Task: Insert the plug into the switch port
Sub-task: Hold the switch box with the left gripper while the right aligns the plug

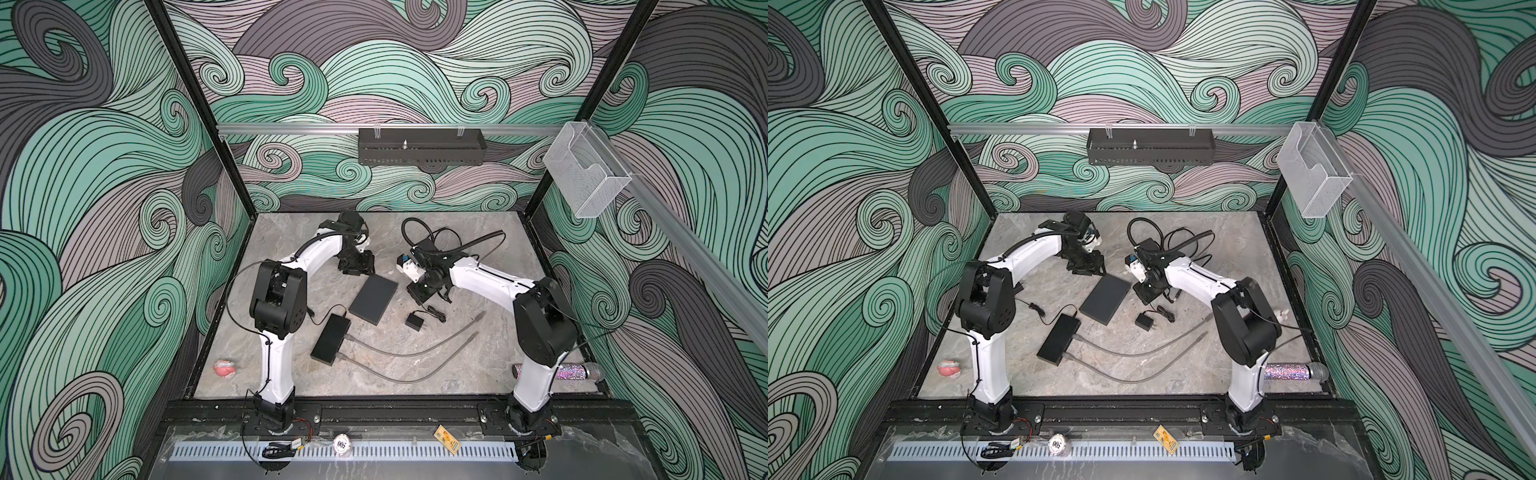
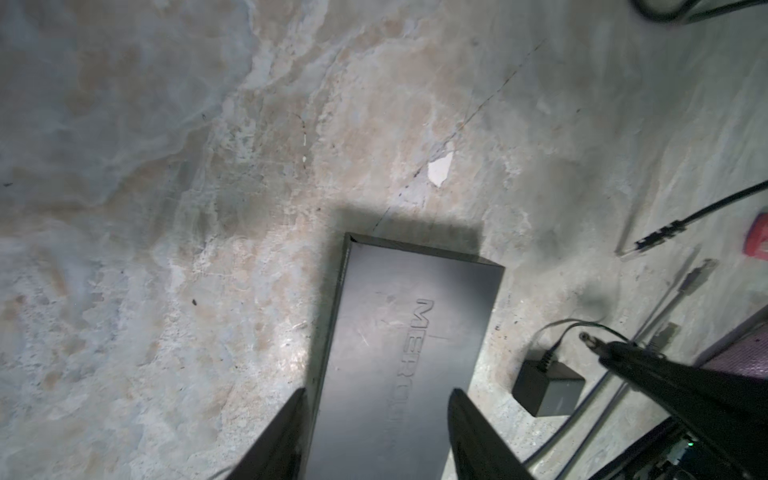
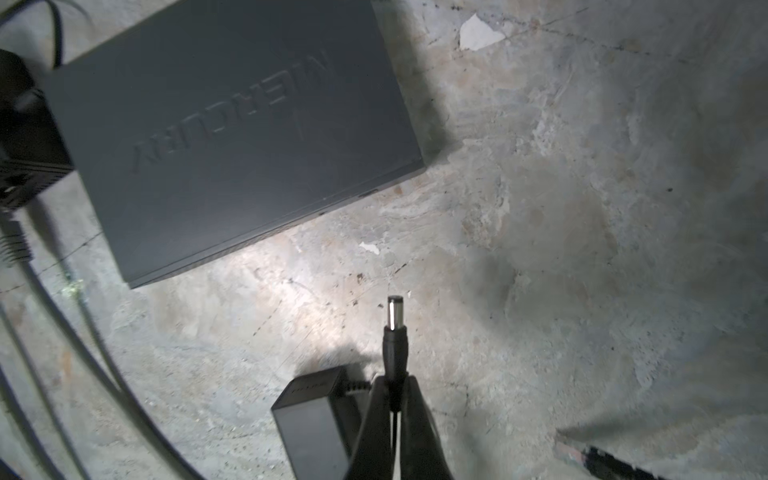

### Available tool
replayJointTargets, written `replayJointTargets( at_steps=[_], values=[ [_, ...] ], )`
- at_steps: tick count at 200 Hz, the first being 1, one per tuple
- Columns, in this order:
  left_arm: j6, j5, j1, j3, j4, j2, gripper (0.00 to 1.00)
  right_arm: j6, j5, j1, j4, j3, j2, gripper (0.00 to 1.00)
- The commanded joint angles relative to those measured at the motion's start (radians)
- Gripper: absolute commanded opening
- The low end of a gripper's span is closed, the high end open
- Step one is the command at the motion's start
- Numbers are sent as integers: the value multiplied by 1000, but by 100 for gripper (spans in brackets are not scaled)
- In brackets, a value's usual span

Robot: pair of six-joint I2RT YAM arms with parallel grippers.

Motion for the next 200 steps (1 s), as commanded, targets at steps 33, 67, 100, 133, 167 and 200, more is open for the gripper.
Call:
replayJointTargets(
  at_steps=[33,67,100,133,167,200],
  values=[
    [23,46,9,31,-57,92,38,-155,-146,-3,-36,62,95,0],
    [23,52,11,35,-58,110,37,-208,-182,-3,-63,106,142,0],
    [24,55,11,40,-61,126,36,-207,-151,-7,-70,143,182,0],
    [30,59,11,46,-67,143,36,-214,-142,-11,-85,176,214,0],
    [32,56,11,48,-71,150,36,-213,-135,-18,-89,198,229,0],
    [33,54,11,53,-75,155,36,-217,-147,-20,-88,203,223,0]
  ],
)
